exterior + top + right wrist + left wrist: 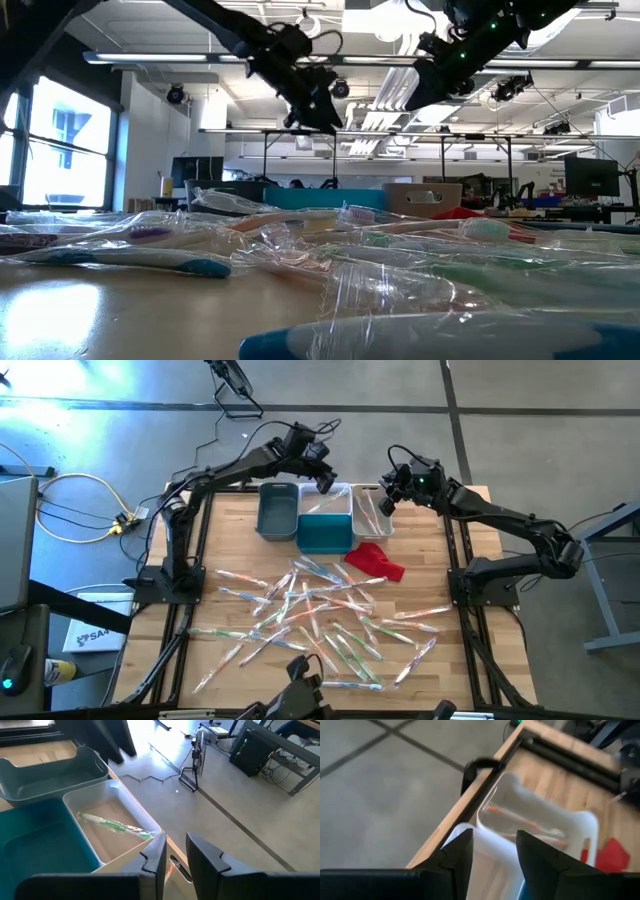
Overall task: Pick & Place Toothbrushes
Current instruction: Put the blue toothbrush into the gray bin
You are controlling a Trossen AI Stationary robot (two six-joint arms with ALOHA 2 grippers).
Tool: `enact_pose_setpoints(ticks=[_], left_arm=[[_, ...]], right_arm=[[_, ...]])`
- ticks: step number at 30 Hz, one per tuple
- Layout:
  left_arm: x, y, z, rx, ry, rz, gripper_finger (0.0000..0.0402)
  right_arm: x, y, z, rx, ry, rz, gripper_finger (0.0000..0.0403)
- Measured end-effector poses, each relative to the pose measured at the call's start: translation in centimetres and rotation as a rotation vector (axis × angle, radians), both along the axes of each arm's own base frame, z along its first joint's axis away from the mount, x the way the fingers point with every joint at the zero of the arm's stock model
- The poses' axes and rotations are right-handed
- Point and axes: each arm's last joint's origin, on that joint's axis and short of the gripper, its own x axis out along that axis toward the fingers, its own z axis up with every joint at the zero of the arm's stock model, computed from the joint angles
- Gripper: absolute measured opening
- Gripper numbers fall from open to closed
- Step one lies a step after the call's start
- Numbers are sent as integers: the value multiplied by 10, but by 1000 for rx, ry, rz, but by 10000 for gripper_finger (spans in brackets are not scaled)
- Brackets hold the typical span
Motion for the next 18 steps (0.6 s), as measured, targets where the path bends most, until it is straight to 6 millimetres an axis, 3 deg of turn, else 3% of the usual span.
enact_pose_setpoints(ticks=[7, 18], left_arm=[[-18, -14, 33, 27, -32, -1, 137], [-51, -41, 68, -12, -20, -57, 29]], right_arm=[[0, 0, 0, 1, 0, 2, 67], [0, 0, 0, 1, 0, 3, 67]])
